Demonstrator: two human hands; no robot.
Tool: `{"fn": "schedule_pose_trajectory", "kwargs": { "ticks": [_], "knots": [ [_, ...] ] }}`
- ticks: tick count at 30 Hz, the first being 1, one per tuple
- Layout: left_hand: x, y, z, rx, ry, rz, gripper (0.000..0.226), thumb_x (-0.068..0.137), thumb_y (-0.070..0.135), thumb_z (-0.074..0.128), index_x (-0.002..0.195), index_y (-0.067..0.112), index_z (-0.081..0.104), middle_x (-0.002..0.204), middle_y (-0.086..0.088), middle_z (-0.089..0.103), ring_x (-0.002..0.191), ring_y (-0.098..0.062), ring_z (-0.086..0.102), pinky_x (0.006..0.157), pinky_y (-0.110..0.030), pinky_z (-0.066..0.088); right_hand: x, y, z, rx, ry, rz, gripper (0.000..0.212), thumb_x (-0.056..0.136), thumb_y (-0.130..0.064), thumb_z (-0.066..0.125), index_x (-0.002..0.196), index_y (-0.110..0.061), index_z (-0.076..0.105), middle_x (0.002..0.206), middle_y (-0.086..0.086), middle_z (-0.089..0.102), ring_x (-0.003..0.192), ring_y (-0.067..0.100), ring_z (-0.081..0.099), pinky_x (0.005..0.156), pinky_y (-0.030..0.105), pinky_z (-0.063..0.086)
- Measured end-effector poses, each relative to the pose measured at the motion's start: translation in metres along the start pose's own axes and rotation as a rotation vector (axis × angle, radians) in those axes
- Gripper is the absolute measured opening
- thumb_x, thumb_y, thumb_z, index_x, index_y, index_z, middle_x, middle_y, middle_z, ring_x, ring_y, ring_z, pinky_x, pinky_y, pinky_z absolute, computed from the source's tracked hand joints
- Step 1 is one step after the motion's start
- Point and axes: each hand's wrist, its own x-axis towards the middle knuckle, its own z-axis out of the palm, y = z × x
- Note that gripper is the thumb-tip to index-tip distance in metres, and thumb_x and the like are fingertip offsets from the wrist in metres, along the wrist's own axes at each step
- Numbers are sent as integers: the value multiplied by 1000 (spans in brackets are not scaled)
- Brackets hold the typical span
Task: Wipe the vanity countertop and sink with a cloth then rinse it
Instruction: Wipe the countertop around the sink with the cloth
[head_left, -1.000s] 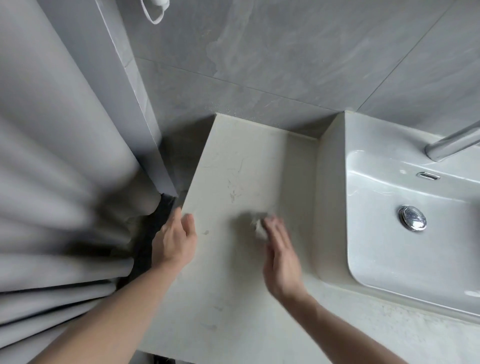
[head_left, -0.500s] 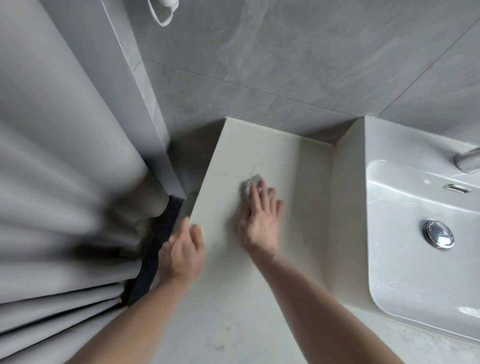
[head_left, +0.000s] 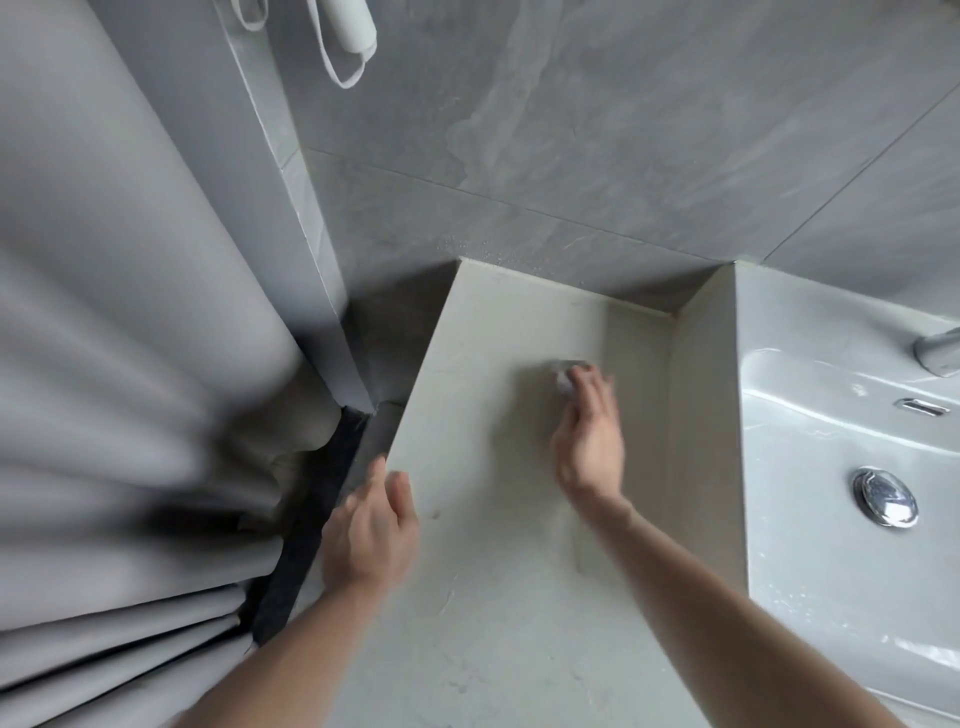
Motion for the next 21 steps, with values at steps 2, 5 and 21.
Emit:
{"fn": "schedule_pose_trajectory", "kwargs": {
  "ticks": [2,5,21],
  "knots": [
    [0,0,-1,-3,-2,1,47,104,43,28,140,21,46,118,-9,72,103,-38,66,81,-42,49,18,22,-14,-87,18,125,47,101,-4,42,146,-13,52,162,11,40,152,35,27,126,42,17],
    [0,1,-2,-6,-8,8,45,103,44,26,139,23,46,117,-7,73,101,-37,67,79,-42,50,26,39,-16,-227,-77,259,55,104,-19,40,159,-18,33,170,5,23,156,37,14,126,41,8],
    [1,3,-5,17,-45,-23,52,102,50,18,144,29,41,130,-4,67,110,-35,65,84,-41,49,-5,-102,104,-84,-367,-349,48,97,-10,46,144,-18,55,163,7,40,155,30,25,129,42,10]
  ]
}}
